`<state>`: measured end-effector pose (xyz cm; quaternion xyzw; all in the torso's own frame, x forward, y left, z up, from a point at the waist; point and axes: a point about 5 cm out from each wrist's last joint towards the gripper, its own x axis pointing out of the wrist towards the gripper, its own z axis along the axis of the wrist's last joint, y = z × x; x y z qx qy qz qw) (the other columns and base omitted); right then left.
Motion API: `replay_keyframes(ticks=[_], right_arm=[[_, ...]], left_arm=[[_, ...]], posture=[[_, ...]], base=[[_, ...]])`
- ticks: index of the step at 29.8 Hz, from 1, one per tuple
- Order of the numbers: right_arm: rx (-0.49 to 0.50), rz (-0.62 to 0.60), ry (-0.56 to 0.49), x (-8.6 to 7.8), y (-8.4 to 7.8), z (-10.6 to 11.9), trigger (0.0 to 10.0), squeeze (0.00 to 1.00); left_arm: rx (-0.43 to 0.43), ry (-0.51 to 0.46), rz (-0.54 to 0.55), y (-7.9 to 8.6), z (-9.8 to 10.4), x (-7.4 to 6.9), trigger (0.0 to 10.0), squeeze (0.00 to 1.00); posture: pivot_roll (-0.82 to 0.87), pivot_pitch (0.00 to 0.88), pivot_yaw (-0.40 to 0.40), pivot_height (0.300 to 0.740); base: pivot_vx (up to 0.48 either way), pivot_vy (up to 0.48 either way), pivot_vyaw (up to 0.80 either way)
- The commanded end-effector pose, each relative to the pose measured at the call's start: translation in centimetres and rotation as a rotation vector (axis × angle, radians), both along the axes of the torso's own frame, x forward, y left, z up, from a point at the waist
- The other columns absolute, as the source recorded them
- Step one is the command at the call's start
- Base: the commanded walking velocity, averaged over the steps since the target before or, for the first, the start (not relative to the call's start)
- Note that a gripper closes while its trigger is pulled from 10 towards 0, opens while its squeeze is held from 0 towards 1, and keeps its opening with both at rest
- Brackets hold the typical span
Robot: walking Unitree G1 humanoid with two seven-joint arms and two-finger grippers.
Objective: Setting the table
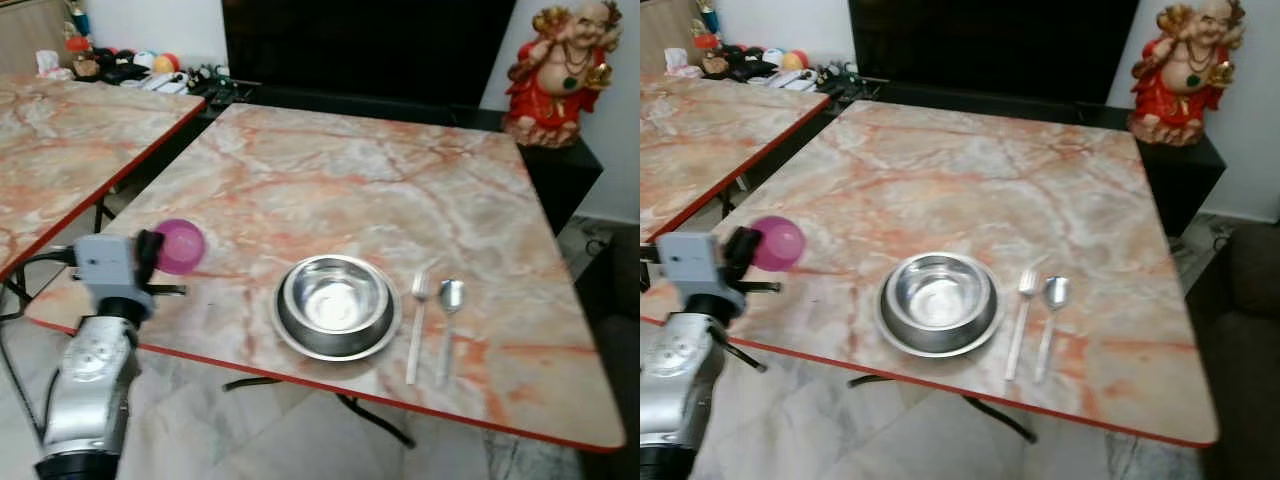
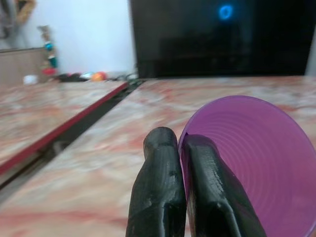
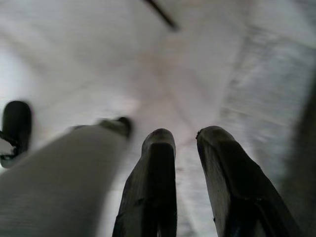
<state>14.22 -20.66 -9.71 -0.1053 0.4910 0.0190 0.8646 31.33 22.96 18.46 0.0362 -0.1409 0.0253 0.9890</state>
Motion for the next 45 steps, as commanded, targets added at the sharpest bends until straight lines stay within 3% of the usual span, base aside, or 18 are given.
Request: replay_keyframes(ticks=[1, 27, 45], right_arm=[[0.017, 0.003, 0.011, -0.32, 0.64, -0.22, 10.0, 0.0], [0.013, 0.017, 0.014, -0.24, 0.55, -0.19, 10.0, 0.0], [0.015, 0.017, 0.015, -0.28, 0.53, -0.19, 10.0, 0.0]], left_arm=[[0.002, 0.014, 0.027, 1.01, 0.05, -0.26, 10.0, 0.0], [-0.048, 0.028, -0.044, 0.66, 0.23, -0.43, 10.0, 0.0], [-0.043, 0.031, -0.055, 0.41, 0.3, -0.37, 10.0, 0.0]], posture=[[0.07, 0.082, -0.027, 0.74], [0.07, 0.088, -0.033, 0.74], [0.07, 0.09, -0.033, 0.74]], base=[[0.0, 0.0, 0.0], [0.0, 0.0, 0.0], [0.32, 0.0, 0.0]])
